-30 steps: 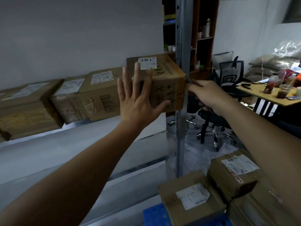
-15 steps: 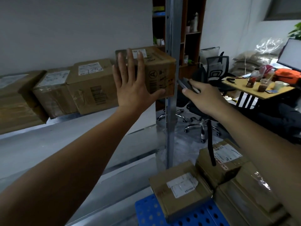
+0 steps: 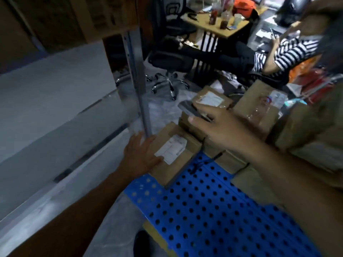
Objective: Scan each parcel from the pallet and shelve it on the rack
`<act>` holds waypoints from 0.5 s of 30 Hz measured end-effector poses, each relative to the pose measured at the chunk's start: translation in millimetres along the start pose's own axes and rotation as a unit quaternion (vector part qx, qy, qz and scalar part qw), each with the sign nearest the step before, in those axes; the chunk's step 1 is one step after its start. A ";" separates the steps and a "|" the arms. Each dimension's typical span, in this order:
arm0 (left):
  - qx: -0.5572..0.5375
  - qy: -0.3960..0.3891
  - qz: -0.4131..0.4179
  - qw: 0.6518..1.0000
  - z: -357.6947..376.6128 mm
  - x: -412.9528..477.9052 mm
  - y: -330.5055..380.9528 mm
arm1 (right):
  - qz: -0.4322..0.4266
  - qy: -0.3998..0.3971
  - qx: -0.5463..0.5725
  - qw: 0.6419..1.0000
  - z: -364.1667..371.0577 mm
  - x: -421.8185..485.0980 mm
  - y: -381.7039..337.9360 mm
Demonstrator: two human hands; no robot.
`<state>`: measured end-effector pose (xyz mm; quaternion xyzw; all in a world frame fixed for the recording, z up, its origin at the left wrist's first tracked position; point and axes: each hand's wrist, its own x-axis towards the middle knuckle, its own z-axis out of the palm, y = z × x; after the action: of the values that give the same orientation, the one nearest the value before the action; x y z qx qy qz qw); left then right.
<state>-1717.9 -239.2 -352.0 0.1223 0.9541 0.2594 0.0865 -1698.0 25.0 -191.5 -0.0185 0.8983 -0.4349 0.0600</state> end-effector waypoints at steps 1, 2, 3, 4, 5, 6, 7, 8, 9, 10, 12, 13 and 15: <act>-0.012 -0.034 -0.020 0.999 15.1 1.4 -13.9 | 0.031 -0.013 -0.002 0.999 12.7 -10.7 12.5; -0.028 -0.049 -0.015 0.998 27.8 0.6 -27.4 | 0.067 -0.023 -0.006 0.997 25.7 -21.1 24.3; -0.045 -0.059 -0.007 0.997 37.7 -2.4 -38.4 | 0.102 -0.030 -0.010 0.994 38.7 -30.7 35.1; -0.058 -0.067 -0.011 0.996 44.6 -7.7 -46.5 | 0.134 -0.037 -0.013 0.990 51.3 -39.9 44.6; -0.066 -0.069 -0.021 0.995 50.2 -14.9 -51.9 | 0.159 -0.040 -0.018 0.986 63.6 -48.7 52.3; -0.071 -0.060 -0.026 0.995 55.2 -23.6 -55.5 | 0.177 -0.040 -0.025 0.983 75.2 -56.6 58.1; -0.073 -0.050 -0.022 0.996 60.1 -34.2 -58.4 | 0.191 -0.041 -0.032 0.980 85.5 -63.5 62.8; -0.075 -0.053 -0.013 0.996 63.3 -46.2 -60.4 | 0.204 -0.041 -0.039 0.977 95.1 -70.0 67.1; -0.080 -0.065 -0.002 0.995 65.2 -57.4 -62.6 | 0.218 -0.041 -0.043 0.974 104.2 -75.4 72.2; -0.096 -0.078 0.009 0.992 66.4 -66.1 -66.6 | 0.231 -0.039 -0.048 0.971 113.0 -80.7 78.4; -0.143 -0.098 0.023 0.985 69.7 -72.2 -77.8 | 0.256 -0.028 -0.064 0.964 127.9 -89.7 92.5; -0.170 -0.113 0.018 0.979 71.1 -72.2 -82.6 | 0.271 -0.015 -0.069 0.960 134.1 -93.9 99.7; -0.224 -0.140 0.011 0.965 75.1 -68.9 -87.8 | 0.300 0.017 -0.074 0.951 143.1 -100.1 112.8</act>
<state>-1651.5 -296.2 -454.3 0.1455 0.8487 0.4475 0.2412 -1578.9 -7.8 -358.6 0.2548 0.8930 -0.3295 0.1704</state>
